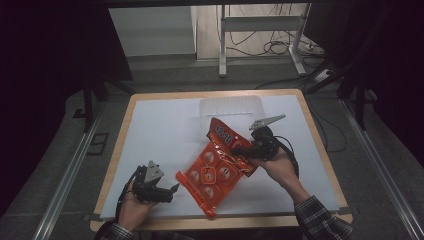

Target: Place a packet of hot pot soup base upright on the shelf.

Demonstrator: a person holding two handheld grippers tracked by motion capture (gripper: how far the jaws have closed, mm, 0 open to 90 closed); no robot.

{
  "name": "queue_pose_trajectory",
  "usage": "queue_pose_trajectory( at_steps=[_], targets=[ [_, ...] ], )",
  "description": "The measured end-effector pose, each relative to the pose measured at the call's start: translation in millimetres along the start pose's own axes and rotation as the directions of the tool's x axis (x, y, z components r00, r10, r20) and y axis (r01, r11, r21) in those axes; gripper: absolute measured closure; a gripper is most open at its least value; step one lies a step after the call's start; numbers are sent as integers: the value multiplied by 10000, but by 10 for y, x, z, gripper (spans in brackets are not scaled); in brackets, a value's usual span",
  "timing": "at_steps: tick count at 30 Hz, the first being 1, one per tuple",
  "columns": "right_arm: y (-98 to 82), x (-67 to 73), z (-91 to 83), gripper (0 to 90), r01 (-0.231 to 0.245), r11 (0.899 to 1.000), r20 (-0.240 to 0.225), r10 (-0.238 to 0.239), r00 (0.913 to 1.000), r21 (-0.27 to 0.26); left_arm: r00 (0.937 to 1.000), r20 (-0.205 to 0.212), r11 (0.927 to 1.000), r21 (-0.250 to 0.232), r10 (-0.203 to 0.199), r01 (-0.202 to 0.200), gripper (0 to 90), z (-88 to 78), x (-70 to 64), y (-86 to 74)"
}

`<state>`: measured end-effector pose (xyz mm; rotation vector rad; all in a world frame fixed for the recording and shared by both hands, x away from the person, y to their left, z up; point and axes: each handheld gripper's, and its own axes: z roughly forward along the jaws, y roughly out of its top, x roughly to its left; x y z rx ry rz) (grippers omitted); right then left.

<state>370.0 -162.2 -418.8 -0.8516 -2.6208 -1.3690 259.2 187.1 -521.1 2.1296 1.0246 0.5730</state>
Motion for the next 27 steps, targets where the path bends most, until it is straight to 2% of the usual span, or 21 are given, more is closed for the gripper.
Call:
queue_pose_trajectory(
  at_steps=[4,17,23,27],
  targets=[
    [69,69,-34,893,-97,10000,16,97,10000,-1,10000,-20,10000,10,38,-38,45,-2,1,1],
    [299,254,-176,894,106,9999,-410,-110,9991,-101,9999,-78,9999,30,139,-139,45,-1,-9,5],
    [407,308,-279,895,156,9993,-632,-178,9978,-347,9999,-90,9999,-141,53,-55,45,-14,-4,6],
    [464,328,-366,894,258,9984,-558,-286,9980,-511,9999,137,9998,-177,3,-1,34,-12,0,6]
  ],
)
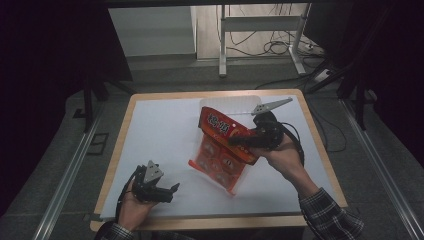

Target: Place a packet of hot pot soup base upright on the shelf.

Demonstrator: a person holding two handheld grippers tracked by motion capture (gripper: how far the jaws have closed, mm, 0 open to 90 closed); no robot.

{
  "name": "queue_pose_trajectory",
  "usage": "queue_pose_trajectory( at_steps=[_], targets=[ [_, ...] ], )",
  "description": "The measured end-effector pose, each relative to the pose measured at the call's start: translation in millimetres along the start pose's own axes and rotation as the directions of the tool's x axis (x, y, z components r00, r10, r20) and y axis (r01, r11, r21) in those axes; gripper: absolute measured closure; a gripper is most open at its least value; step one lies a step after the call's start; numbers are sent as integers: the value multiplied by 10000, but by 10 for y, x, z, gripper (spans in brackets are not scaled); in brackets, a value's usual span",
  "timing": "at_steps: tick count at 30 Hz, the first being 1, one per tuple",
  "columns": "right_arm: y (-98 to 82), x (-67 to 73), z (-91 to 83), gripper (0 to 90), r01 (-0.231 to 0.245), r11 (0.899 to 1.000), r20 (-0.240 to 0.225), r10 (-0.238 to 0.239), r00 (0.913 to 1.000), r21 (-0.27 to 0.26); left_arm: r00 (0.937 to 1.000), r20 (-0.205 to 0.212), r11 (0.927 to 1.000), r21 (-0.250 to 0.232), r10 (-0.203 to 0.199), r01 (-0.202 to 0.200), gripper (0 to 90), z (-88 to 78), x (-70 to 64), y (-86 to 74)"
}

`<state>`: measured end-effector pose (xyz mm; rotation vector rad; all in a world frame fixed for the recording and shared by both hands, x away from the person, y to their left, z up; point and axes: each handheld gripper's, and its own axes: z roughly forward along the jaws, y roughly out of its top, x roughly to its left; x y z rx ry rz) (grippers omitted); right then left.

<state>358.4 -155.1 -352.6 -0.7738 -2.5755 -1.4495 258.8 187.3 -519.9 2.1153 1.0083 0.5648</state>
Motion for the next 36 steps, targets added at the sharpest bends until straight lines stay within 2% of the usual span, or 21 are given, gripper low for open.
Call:
queue_pose_trajectory(
  at_steps=[2,4,8,9,15,19,23,28,36],
  targets=[
    [21,0,-32,894,33,10000,115,-32,9999,-50,9998,206,10000,9,-44,44,25,10,-2,1],
    [38,-8,-57,895,64,10000,308,-62,9995,-55,9998,212,10000,71,56,-57,24,16,-12,9],
    [75,-78,-153,894,-44,9998,718,57,9974,-187,9986,526,10000,5,-10,10,11,10,-12,11],
    [80,-92,-171,894,-60,9997,748,77,9972,-233,9986,526,10000,5,-10,10,10,10,-12,11],
    [139,-170,-338,894,-158,9983,935,211,9954,-567,9930,1147,9994,-167,-282,303,4,14,-3,12],
    [177,-188,-394,894,-138,9976,1057,210,9942,-677,9903,1338,9989,-249,-366,402,4,17,-3,14],
    [235,-222,-479,894,-153,9966,1294,257,9913,-806,9872,1517,9980,-332,-487,543,4,17,5,13],
    [292,-290,-585,894,-297,9943,1461,445,9883,-1023,9862,1575,9975,-389,-515,584,4,16,9,13],
    [378,-407,-700,894,-379,9913,1765,600,9825,-1259,9863,1622,9993,-162,-301,332,0,44,-20,19]
  ],
)
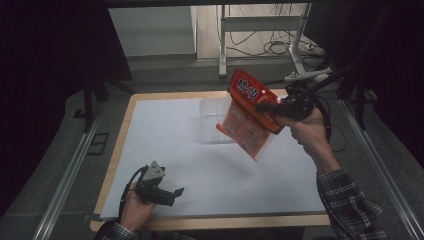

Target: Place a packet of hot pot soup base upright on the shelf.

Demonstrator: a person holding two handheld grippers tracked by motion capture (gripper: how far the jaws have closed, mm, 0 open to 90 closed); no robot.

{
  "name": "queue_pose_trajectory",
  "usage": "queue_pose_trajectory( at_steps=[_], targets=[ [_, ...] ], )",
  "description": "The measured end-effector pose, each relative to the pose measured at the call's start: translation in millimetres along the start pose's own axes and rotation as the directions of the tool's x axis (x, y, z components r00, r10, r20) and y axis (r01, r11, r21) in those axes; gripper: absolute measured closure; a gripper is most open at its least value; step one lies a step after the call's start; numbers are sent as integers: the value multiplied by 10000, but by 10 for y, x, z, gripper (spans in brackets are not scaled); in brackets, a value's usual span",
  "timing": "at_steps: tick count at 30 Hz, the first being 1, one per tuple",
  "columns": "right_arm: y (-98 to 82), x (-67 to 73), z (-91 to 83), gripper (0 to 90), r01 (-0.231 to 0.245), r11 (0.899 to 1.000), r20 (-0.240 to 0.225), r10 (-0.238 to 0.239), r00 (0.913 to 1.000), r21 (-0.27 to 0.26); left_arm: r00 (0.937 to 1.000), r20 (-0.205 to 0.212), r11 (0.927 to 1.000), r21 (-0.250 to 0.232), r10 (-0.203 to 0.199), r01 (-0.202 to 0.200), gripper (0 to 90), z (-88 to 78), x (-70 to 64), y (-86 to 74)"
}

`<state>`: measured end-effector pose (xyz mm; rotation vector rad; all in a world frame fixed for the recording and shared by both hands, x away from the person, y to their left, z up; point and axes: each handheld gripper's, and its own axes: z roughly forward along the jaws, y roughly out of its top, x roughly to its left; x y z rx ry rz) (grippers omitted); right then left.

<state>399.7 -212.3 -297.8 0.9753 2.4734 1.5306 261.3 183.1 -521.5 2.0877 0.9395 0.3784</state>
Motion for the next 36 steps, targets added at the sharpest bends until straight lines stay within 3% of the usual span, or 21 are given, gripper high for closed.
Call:
queue_pose_trajectory(
  at_steps=[15,36],
  targets=[
    [180,-292,12,894,-375,9989,409,386,9984,-283,9996,81,9990,-354,263,-260,35,-29,-25,6],
    [536,-644,286,894,-273,9988,881,308,9956,-408,9992,-94,9982,-469,383,-387,29,-35,-47,4]
  ],
)
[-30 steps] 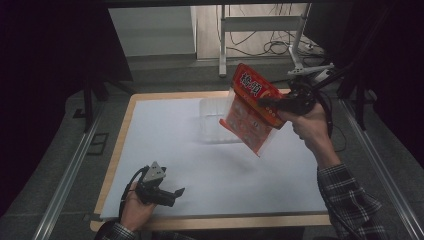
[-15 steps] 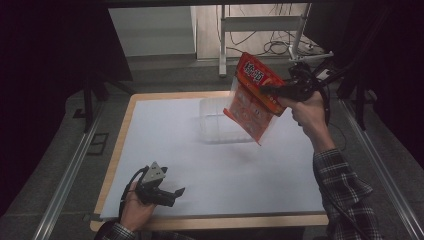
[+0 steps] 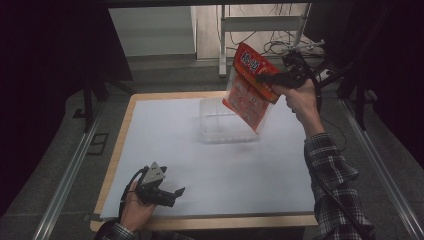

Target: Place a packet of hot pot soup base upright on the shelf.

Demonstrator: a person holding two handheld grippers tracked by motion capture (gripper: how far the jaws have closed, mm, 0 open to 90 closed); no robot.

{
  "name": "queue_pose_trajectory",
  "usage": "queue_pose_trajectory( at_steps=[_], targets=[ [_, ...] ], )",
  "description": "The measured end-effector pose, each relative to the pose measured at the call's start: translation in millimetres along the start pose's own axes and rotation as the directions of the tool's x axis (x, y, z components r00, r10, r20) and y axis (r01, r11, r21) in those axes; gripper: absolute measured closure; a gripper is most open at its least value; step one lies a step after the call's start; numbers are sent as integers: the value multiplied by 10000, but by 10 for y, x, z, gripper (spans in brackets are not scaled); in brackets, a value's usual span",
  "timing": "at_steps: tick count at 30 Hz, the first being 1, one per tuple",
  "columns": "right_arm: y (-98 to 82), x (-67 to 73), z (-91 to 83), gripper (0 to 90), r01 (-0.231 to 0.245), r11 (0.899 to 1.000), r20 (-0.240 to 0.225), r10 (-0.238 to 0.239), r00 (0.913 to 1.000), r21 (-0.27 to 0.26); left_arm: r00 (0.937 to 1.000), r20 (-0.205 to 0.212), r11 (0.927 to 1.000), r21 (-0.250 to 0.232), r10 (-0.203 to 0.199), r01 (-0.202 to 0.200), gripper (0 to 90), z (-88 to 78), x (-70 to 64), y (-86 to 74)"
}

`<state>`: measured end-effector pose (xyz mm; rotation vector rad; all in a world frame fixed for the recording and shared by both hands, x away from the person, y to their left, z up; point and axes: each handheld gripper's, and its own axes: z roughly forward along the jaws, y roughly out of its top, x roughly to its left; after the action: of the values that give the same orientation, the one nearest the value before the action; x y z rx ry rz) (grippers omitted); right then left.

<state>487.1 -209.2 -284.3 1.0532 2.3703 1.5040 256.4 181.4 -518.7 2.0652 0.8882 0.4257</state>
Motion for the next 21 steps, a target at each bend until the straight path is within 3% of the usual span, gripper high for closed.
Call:
queue_pose_trajectory(
  at_steps=[11,21],
  targets=[
    [85,-153,304,894,326,9994,-103,-325,9994,111,10000,42,10000,3,-31,31,21,-1,2,-5],
    [-12,-290,497,894,310,9976,47,-313,9995,618,10000,-5,10000,56,10,-10,19,8,-8,-6]
  ],
)
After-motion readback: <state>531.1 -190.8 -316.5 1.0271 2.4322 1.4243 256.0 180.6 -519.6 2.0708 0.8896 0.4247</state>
